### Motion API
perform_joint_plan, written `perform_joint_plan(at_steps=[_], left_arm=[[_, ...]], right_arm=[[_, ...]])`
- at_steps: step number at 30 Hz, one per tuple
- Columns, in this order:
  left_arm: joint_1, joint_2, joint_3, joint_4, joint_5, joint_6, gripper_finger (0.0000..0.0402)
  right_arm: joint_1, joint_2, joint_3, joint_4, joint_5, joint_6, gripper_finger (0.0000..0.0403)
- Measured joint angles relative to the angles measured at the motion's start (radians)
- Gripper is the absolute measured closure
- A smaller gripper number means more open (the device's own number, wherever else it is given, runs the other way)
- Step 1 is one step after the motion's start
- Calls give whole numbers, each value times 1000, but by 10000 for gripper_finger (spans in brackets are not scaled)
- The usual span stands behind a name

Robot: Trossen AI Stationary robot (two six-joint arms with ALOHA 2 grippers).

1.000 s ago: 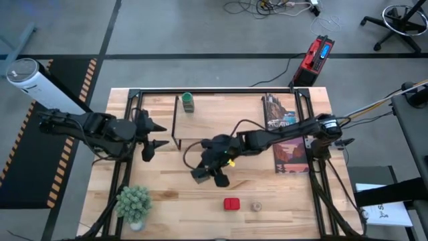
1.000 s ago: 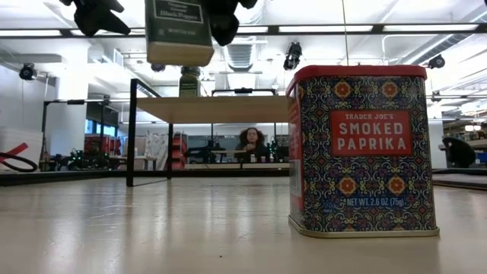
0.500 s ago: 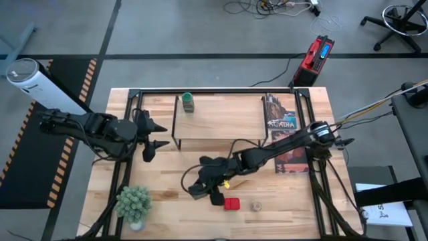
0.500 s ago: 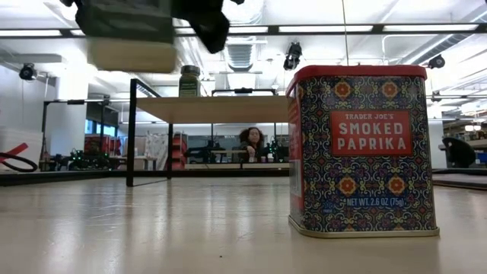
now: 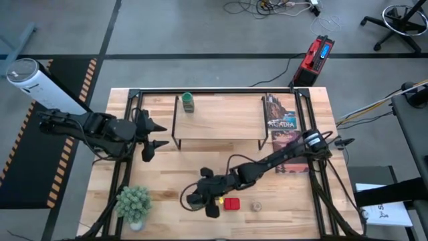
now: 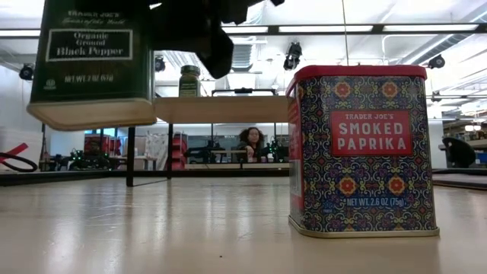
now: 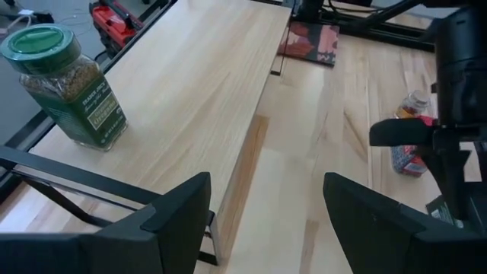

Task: Shelf spices
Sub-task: Remove the black seasoning can from the shelf

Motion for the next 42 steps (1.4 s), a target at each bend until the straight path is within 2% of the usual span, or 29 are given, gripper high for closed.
perform_joint_plan(at_steps=[8,15,23,32,38,42], left_arm=[[0,-1,0,1,-17,1,157],[0,-1,0,5,-23,2,157],[0,-2,0,4,-24,6,157],[0,-3,0,6,-28,18,157],[0,-3,0,7,-28,20,157],[0,-3,0,8,-28,20,157]], right_arm=[[53,21,0,16,184,41,278],[63,66,-1,61,214,86,280],[65,105,-1,91,294,91,281],[66,119,-1,135,292,64,272],[65,138,0,152,245,50,275],[65,145,0,156,220,44,262]])
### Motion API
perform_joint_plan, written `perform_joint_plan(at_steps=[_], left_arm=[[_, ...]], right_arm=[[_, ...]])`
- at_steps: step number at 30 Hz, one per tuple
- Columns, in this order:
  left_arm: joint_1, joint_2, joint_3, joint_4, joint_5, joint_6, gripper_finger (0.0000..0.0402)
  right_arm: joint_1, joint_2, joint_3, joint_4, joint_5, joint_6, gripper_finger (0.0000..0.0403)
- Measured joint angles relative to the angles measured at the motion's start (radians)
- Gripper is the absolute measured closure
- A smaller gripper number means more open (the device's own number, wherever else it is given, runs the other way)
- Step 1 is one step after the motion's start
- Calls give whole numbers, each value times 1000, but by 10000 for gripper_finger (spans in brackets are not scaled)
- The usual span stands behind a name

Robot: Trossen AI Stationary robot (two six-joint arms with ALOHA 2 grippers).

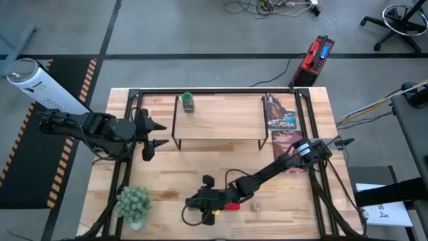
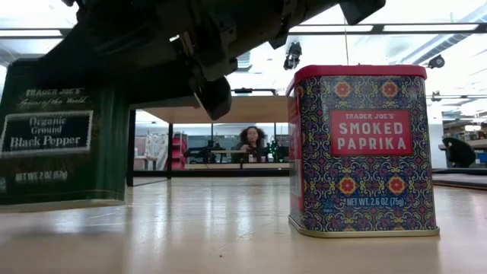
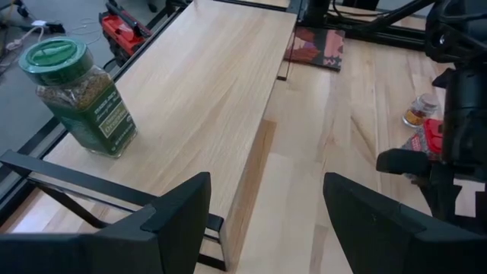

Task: Shelf spices
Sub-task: Remove the black seasoning can from the shelf, then remove the green seasoning bottle from the shelf

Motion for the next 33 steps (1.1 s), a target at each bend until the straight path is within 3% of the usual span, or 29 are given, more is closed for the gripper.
perform_joint_plan(at_steps=[8,17,27,33], left_arm=[[0,0,0,0,0,0,157],[0,0,0,0,1,2,157],[0,19,0,21,-27,18,157],[1,67,0,52,-173,77,157]], right_arm=[[-2,-6,0,0,2,-30,218],[-5,-48,23,-21,10,-76,194],[-63,-193,80,-213,12,-184,189],[-131,-323,78,-344,12,-273,192]])
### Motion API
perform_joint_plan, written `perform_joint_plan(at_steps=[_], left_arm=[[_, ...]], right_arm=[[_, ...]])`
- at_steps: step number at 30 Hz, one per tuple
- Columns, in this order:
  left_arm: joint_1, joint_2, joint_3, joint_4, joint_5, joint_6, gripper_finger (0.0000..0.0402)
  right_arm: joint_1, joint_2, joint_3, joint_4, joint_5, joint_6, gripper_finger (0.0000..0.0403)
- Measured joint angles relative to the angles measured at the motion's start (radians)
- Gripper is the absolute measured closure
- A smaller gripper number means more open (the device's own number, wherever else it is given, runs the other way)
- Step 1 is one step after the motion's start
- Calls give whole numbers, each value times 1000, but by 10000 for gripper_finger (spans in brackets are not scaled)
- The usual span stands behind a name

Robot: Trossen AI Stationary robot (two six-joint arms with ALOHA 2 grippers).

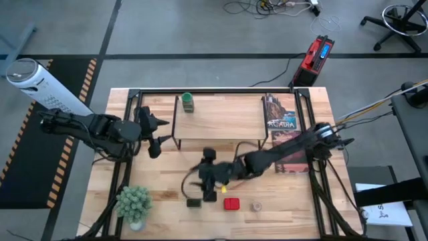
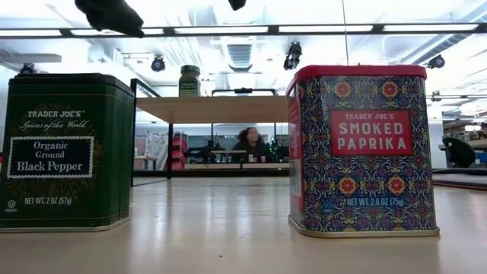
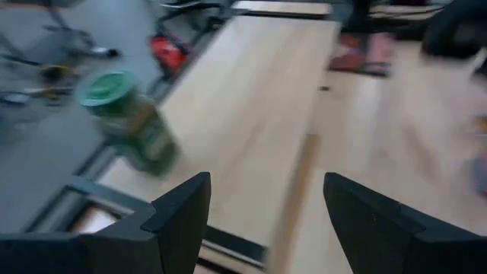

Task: Shelf spices
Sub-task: Remove the green seasoning bottle from the shelf

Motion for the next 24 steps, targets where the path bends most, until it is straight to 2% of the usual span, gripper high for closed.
perform_joint_plan(at_steps=[2,7,12,15,18,24], left_arm=[[4,11,5,0,-33,9,157],[32,6,35,1,-29,51,157],[46,-2,66,0,-25,105,157],[77,-3,78,3,-20,141,157],[148,1,79,28,57,175,157],[362,39,77,73,267,217,157]], right_arm=[[-27,-39,0,-31,1,-25,191],[-103,-127,-5,-139,-2,-88,185],[-181,-195,-53,-153,-6,-142,181],[-235,-225,-96,-147,-51,-161,178],[-306,-245,-141,-104,-150,-162,179],[-436,-238,-173,-43,-313,-161,183]])
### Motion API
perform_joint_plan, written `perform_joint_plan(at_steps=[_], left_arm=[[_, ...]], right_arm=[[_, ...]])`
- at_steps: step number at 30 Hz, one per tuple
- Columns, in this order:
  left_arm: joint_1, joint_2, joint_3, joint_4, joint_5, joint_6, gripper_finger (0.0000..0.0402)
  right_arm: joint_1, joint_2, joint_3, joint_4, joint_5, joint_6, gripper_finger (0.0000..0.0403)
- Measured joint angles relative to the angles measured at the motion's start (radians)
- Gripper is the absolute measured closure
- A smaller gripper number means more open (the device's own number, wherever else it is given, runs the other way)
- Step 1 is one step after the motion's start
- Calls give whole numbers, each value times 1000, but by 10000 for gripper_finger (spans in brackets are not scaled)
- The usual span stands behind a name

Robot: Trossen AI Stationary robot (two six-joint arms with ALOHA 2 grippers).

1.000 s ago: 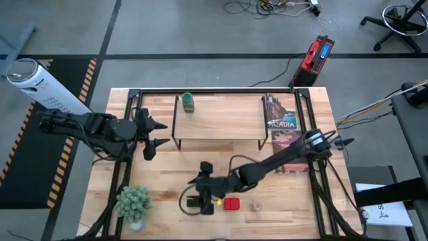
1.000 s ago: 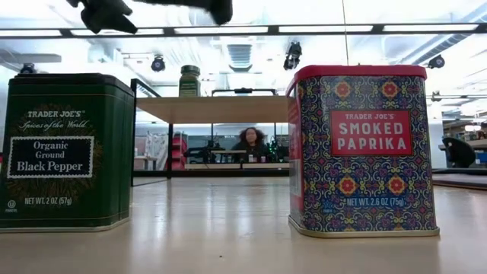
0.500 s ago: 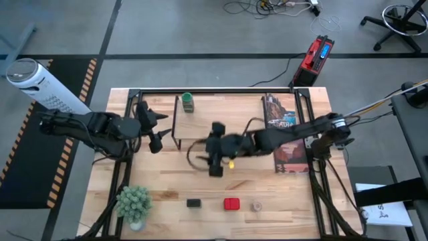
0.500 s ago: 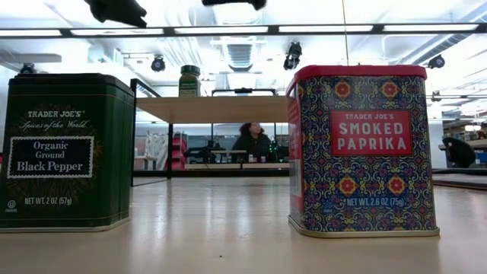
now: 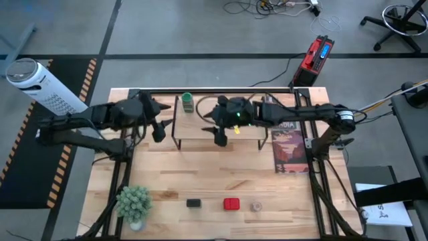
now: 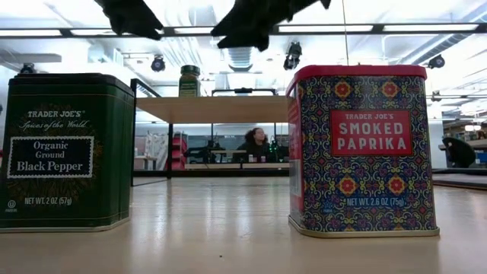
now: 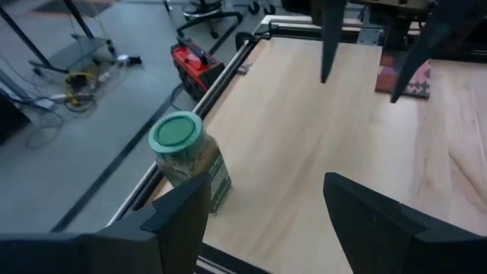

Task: Shelf spices
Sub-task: Remove the green seasoning bottle from the shelf

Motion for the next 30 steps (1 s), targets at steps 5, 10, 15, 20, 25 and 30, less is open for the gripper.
perform_joint_plan(at_steps=[5,10,15,20,25,30], left_arm=[[171,35,0,38,163,58,157],[307,79,0,45,292,99,157],[369,135,-1,65,338,143,157],[412,194,-1,105,366,197,157],[454,233,0,89,416,229,157],[479,243,0,97,438,260,157]], right_arm=[[-78,8,-2,35,-77,-19,177],[-160,8,-2,65,-156,-25,169],[-225,16,-1,78,-227,-23,163],[-259,35,0,89,-298,-43,167],[-277,58,-1,81,-325,-43,174],[-281,75,0,101,-356,-58,176]])
